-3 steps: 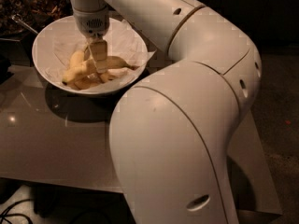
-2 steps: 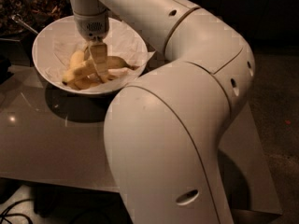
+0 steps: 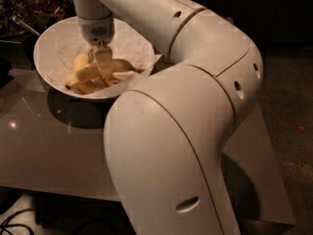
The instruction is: Pick banana from white bowl
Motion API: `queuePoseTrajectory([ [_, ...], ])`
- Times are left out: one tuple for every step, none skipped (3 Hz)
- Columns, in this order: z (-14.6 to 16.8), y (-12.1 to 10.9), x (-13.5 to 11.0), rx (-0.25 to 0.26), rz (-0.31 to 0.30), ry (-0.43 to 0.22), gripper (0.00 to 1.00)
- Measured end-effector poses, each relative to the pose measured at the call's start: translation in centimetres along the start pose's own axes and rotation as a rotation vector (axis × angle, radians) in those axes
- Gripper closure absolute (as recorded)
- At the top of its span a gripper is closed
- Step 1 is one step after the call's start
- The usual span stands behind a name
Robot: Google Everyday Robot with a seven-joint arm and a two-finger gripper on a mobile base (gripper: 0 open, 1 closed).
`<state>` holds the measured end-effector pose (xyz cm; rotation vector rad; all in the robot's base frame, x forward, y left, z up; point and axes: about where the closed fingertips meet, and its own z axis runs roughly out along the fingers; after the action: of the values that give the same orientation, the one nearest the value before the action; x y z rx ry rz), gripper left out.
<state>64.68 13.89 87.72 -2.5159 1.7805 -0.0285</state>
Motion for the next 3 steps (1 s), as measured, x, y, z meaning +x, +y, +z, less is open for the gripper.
queuePoseTrajectory([
  [0.04, 0.0, 0.0, 0.0, 0.0, 0.0, 0.81],
  [0.04, -0.01, -0.01, 0.001, 0.0, 0.0, 1.0],
  [-0.81, 0.25, -0.09, 0.056, 0.006, -0.028, 1.0],
])
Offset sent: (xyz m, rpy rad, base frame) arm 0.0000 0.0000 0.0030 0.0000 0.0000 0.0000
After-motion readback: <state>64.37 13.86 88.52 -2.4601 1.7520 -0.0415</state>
